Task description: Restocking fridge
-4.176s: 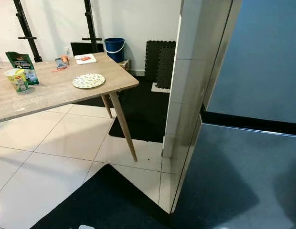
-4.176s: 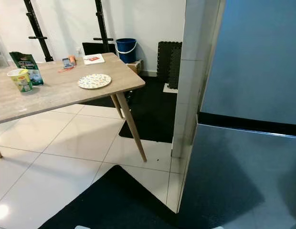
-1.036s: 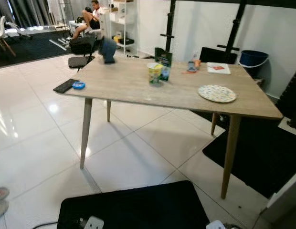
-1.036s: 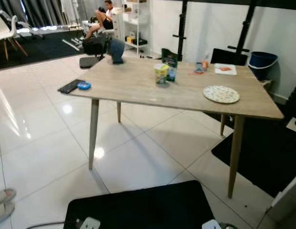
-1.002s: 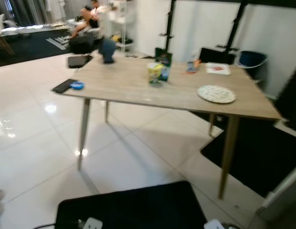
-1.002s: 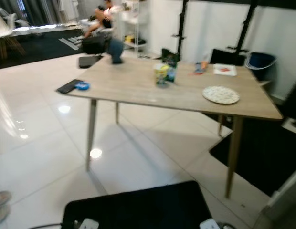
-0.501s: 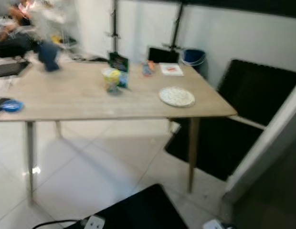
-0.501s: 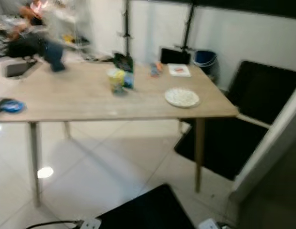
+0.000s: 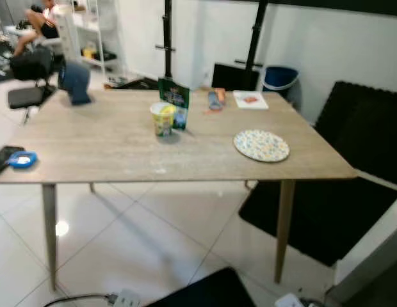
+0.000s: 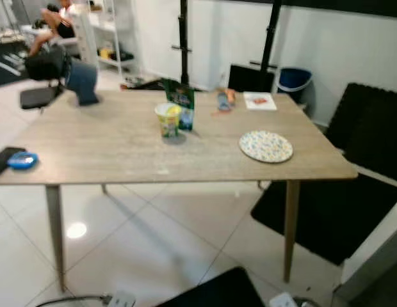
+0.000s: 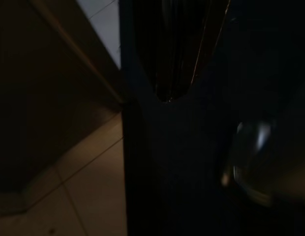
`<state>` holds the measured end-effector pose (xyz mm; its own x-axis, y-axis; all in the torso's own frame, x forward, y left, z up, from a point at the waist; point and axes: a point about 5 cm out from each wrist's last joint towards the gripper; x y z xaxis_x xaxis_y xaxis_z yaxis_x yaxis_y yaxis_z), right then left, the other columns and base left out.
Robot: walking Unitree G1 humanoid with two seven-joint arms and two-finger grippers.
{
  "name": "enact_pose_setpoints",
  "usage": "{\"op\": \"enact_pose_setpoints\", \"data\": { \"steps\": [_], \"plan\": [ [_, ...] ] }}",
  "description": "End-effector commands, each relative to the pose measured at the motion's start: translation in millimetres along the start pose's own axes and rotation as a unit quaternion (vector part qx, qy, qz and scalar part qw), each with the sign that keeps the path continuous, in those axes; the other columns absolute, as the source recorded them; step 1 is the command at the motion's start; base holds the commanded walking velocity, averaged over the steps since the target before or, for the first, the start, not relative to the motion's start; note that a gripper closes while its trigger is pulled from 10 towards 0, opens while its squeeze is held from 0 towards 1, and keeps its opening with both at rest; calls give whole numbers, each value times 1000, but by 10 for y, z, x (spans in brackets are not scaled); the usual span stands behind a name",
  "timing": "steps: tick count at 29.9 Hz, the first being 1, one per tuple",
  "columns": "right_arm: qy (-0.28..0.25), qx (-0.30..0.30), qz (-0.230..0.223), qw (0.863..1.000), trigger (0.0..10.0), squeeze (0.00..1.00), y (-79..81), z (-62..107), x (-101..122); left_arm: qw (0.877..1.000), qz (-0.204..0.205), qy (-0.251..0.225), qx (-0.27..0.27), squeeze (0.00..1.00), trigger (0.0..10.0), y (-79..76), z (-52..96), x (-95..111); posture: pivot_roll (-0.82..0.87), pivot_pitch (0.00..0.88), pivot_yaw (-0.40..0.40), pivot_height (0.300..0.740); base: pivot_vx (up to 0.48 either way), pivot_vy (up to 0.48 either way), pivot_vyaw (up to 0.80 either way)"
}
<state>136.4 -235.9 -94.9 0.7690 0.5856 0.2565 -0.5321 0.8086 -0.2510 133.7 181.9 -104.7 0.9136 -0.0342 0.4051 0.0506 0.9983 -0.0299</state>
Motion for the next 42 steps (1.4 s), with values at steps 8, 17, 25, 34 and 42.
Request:
{"op": "enact_pose_setpoints", "data": {
  "steps": [8,17,25,34,42],
  "plan": [
    [7,-4,-2,1000,10000,0,-29,9,-41,999,-5,37,-2,0,10000,-16,18,-197,-22,0,-22,740,263,0,0],
    [7,-3,-5,1000,10000,0,-24,8,-41,999,-5,37,-2,0,10000,-20,18,-199,-22,0,-22,740,263,0,0],
    [6,-4,-12,1000,10000,0,-17,7,-40,999,-7,37,-2,0,10000,-21,16,-192,-22,0,-22,740,263,0,0],
    [6,-4,-10,1000,10000,0,-11,5,-37,999,-10,37,0,0,10000,-9,17,-190,-23,0,-22,740,262,0,0],
    [5,-4,-9,1000,10000,0,-6,4,-33,1000,15,22,3,0,10000,1,16,-154,-25,0,-21,740,91,0,0]
  ]
}}
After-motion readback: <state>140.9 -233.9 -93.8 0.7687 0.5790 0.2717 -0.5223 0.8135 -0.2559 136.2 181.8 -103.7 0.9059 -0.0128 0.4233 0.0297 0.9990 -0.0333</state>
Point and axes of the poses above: a point about 5 cm out from each wrist's last joint towards the gripper, its own z axis pointing back from the gripper into the wrist, its own x axis along the axis of the wrist's last joint, y = z × x, and after that the axes turned 15 degrees about z, right-handed
